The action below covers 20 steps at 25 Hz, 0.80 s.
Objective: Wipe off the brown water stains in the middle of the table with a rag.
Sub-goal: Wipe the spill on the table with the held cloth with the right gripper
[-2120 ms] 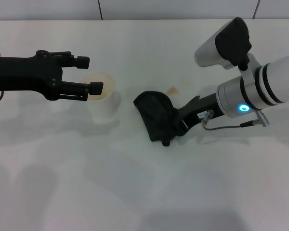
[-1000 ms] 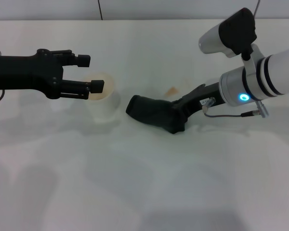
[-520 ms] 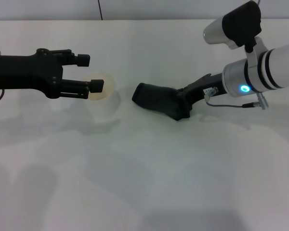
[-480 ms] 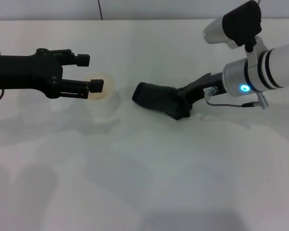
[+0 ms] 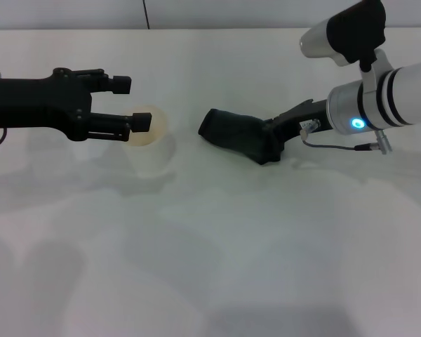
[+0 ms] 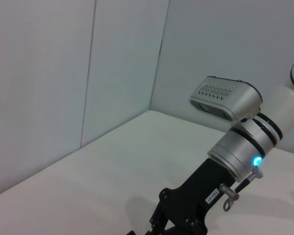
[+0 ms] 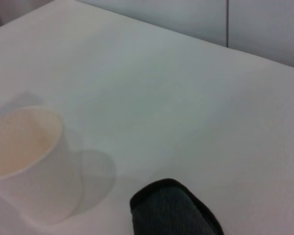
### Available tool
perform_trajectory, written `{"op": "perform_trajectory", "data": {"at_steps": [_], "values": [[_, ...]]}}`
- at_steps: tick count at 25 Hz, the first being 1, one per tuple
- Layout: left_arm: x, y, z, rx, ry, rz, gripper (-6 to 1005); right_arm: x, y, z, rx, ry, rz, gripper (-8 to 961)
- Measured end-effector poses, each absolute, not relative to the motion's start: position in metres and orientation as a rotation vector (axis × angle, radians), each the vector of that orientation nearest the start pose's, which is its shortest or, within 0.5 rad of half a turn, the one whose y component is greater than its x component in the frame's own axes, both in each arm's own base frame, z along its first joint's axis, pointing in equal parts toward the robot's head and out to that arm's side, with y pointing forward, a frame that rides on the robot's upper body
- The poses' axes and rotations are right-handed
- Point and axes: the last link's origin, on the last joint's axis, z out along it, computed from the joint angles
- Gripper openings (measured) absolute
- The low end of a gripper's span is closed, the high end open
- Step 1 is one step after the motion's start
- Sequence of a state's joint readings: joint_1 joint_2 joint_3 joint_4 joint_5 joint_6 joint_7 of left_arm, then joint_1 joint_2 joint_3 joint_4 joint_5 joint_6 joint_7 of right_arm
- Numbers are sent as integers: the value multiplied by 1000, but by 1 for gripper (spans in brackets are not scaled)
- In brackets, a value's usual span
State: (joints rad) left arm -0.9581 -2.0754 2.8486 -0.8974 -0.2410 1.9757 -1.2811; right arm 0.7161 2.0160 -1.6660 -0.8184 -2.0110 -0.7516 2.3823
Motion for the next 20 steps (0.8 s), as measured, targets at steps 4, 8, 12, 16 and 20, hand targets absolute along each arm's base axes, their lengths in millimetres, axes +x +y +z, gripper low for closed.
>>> {"op": "perform_trajectory", "data": {"at_steps": [4,8,12,16,20], "values": [[-225,353,63,-2806,-527,-616,875,185,416,-69,-2490,916,95,71],[-226,353,63,-2805,-528,-616,875,187,417,-66,-2474,931,107,71],[-226,353,63,-2805,-529,-616,874,191,417,-64,-2461,946,111,71],[-226,353,63,-2805,-529,-615,874,198,417,-62,-2443,965,106,71],[-227,352,63,-2803,-533,-615,874,202,418,-59,-2429,978,105,71]]}}
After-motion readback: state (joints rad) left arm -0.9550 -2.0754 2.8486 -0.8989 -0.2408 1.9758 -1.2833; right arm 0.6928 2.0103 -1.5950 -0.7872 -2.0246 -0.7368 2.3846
